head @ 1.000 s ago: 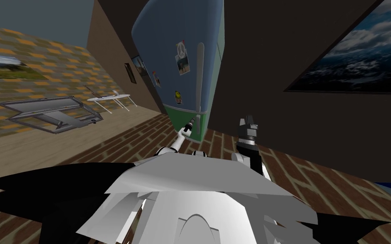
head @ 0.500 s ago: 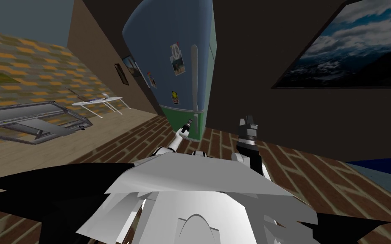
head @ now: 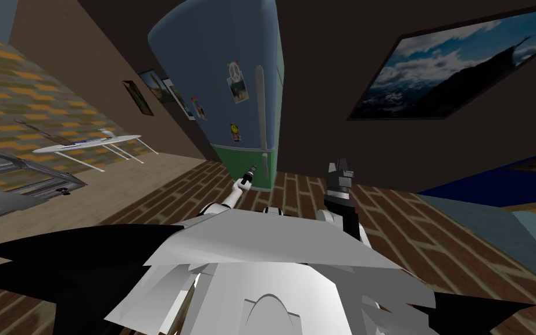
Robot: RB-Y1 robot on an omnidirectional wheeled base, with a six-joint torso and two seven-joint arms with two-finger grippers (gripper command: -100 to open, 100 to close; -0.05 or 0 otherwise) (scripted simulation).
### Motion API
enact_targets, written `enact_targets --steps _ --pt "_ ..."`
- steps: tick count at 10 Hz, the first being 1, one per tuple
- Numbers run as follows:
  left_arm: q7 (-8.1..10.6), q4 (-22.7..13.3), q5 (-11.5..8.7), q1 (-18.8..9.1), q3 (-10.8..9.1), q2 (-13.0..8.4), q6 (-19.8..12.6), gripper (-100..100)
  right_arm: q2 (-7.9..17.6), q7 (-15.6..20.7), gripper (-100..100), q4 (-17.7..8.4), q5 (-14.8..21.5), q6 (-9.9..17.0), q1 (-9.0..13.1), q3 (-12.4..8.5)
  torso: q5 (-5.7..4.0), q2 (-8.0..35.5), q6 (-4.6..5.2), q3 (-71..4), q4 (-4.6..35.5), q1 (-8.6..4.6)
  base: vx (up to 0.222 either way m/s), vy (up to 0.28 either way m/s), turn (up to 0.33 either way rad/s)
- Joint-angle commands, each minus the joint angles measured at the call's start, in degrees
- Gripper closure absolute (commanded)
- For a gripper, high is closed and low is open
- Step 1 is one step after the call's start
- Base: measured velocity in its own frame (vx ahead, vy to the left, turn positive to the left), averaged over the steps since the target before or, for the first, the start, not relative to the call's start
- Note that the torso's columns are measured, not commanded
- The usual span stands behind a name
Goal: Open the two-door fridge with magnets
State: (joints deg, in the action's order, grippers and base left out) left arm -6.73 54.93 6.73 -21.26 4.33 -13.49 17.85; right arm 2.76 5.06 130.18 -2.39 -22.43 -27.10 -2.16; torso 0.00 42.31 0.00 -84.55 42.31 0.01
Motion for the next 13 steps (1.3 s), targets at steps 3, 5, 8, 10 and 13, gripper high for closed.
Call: enact_targets --steps 3,5,8,10,13 --pt "3.50 -1.8 -1.9 1.8 0.30 -7.0 3.3 100 0.0 0.0 0 0.0 0.0 0.0 0.0 0.0 0.02 0.1 0.00 0.1 0.0 0.06 -0.129 0.042 -0.218" --pt "6.36 -3.4 -3.6 3.3 0.52 -10.3 6.1 100 0.0 0.0 0 0.0 0.0 0.0 0.0 0.0 -0.01 0.1 0.05 0.0 0.0 -0.08 -0.177 0.020 -0.297" --pt "9.22 -5.1 -5.3 4.9 0.75 -15.8 8.9 100 0.0 0.0 0 0.0 0.0 0.0 0.0 0.0 0.05 0.0 0.05 0.0 0.0 0.12 -0.133 0.042 -0.219" --pt "12.08 -6.7 -6.9 6.4 0.97 -19.7 11.8 100 0.0 0.0 0 0.0 0.0 0.0 0.0 0.0 0.01 0.1 0.01 0.1 0.0 0.01 -0.206 0.037 -0.298" --pt "14.93 -8.3 -8.6 7.9 1.19 -24.3 14.6 100 0.0 0.0 0 0.0 0.0 0.0 0.0 0.0 0.00 -0.2 0.10 -0.1 -0.1 -0.05 -0.126 0.000 -0.244"
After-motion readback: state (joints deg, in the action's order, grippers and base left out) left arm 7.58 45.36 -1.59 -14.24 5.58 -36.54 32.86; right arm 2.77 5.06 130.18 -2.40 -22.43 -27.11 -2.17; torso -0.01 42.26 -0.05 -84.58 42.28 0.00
